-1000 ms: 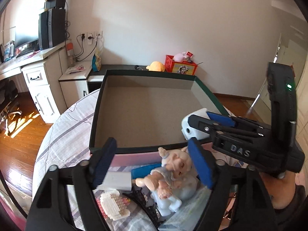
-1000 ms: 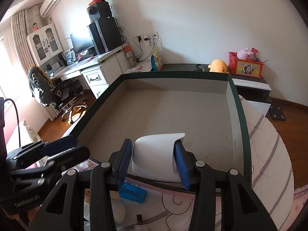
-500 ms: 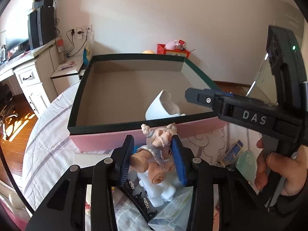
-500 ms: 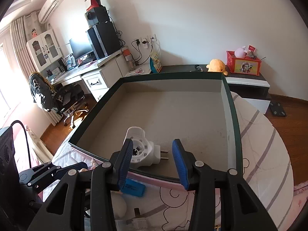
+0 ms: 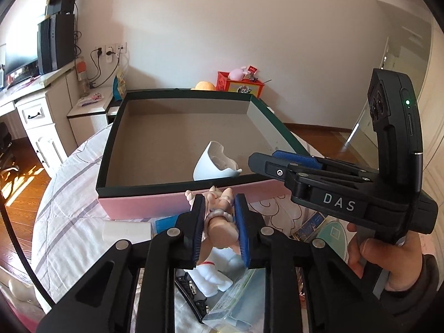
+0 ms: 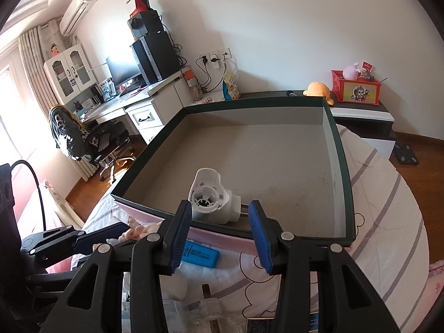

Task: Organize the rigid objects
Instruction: 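Lower the white piece into the pink box and open the right gripper while the left carries the doll, then lower the doll into the pink box and open the left gripper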

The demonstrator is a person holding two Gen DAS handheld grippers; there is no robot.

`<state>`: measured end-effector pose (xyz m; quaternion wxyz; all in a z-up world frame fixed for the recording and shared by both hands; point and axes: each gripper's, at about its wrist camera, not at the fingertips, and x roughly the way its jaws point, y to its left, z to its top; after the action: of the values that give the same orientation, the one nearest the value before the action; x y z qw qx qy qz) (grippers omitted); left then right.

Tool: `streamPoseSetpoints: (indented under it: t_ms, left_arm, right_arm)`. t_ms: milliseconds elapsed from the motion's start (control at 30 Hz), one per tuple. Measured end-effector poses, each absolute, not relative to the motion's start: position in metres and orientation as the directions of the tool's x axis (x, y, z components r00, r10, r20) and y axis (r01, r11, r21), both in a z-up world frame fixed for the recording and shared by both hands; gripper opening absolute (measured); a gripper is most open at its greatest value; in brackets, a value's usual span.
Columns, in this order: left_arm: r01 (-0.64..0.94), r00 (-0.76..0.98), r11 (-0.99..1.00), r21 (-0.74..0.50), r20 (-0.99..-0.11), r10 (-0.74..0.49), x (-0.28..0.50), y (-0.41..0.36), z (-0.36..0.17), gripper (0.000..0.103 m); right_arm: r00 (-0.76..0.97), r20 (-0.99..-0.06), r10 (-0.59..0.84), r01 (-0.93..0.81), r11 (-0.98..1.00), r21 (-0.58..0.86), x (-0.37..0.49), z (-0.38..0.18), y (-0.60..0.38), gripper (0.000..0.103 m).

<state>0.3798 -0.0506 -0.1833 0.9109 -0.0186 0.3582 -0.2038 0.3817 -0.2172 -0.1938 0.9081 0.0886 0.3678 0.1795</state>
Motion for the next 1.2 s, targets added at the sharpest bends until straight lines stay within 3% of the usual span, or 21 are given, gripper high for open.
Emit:
streamPoseSetpoints:
  t_ms: [233, 467, 700, 833, 867, 933, 967, 1000, 1067, 1133, 1167, 1200]
  left_arm:
    - [0.352, 0.684, 0.914, -0.203, -0.611, -0.4, 0.377, -0.043, -0.169, 0.021]
    - [0.327, 0.753, 0.935, -0.139, -0.559, -0.347, 0.394, -0.036, -0.139, 0.021]
    - [0.218, 0.715, 0.974, -0.055, -0.671, -0.198, 0.457, -0.041, -0.174, 0.021]
    - [0.163, 0.711, 0.985, -0.048, -0.687, -0.151, 0.464, -0.034, -0.186, 0.022]
    - [0.154, 0.724, 0.987, -0.046, -0.675, -0.144, 0.461, -0.032, -0.184, 0.024]
    - [0.144, 0.743, 0.988, -0.059, -0.653, -0.148, 0.45, -0.024, -0.179, 0.047]
    - [0.14, 0.753, 0.988, -0.067, -0.64, -0.15, 0.442, -0.02, -0.177, 0.072]
    - [0.138, 0.77, 0.988, -0.066, -0.62, -0.149, 0.432, -0.017, -0.173, 0.086]
    - [0.133, 0.808, 0.99, -0.038, -0.574, -0.13, 0.409, -0.012, -0.165, 0.091]
    - [0.127, 0.83, 0.992, -0.016, -0.546, -0.116, 0.385, -0.008, -0.16, 0.103]
    - [0.125, 0.842, 0.992, -0.018, -0.527, -0.115, 0.372, -0.005, -0.157, 0.103]
    - [0.127, 0.851, 0.992, -0.021, -0.512, -0.12, 0.36, -0.003, -0.155, 0.103]
  right_arm:
    - [0.671, -0.627, 0.395, -0.263, 0.918, 0.296, 0.378, -0.193, -0.222, 0.044]
    - [0.678, -0.615, 0.403, -0.261, 0.914, 0.312, 0.374, -0.193, -0.228, 0.044]
    - [0.687, -0.621, 0.378, -0.229, 0.923, 0.309, 0.371, -0.197, -0.236, 0.044]
    - [0.695, -0.62, 0.364, -0.207, 0.927, 0.313, 0.364, -0.194, -0.244, 0.045]
    - [0.701, -0.617, 0.357, -0.202, 0.93, 0.308, 0.36, -0.192, -0.246, 0.046]
    - [0.714, -0.61, 0.343, -0.193, 0.934, 0.299, 0.352, -0.187, -0.251, 0.052]
    - [0.722, -0.606, 0.335, -0.188, 0.937, 0.294, 0.347, -0.185, -0.253, 0.056]
    - [0.732, -0.601, 0.323, -0.179, 0.941, 0.288, 0.34, -0.182, -0.256, 0.058]
    - [0.752, -0.588, 0.298, -0.159, 0.948, 0.277, 0.325, -0.175, -0.262, 0.064]
    - [0.772, -0.575, 0.272, -0.147, 0.956, 0.255, 0.307, -0.169, -0.268, 0.074]
    - [0.781, -0.57, 0.254, -0.138, 0.961, 0.238, 0.297, -0.167, -0.269, 0.081]
    - [0.79, -0.568, 0.232, -0.127, 0.968, 0.218, 0.287, -0.166, -0.27, 0.082]
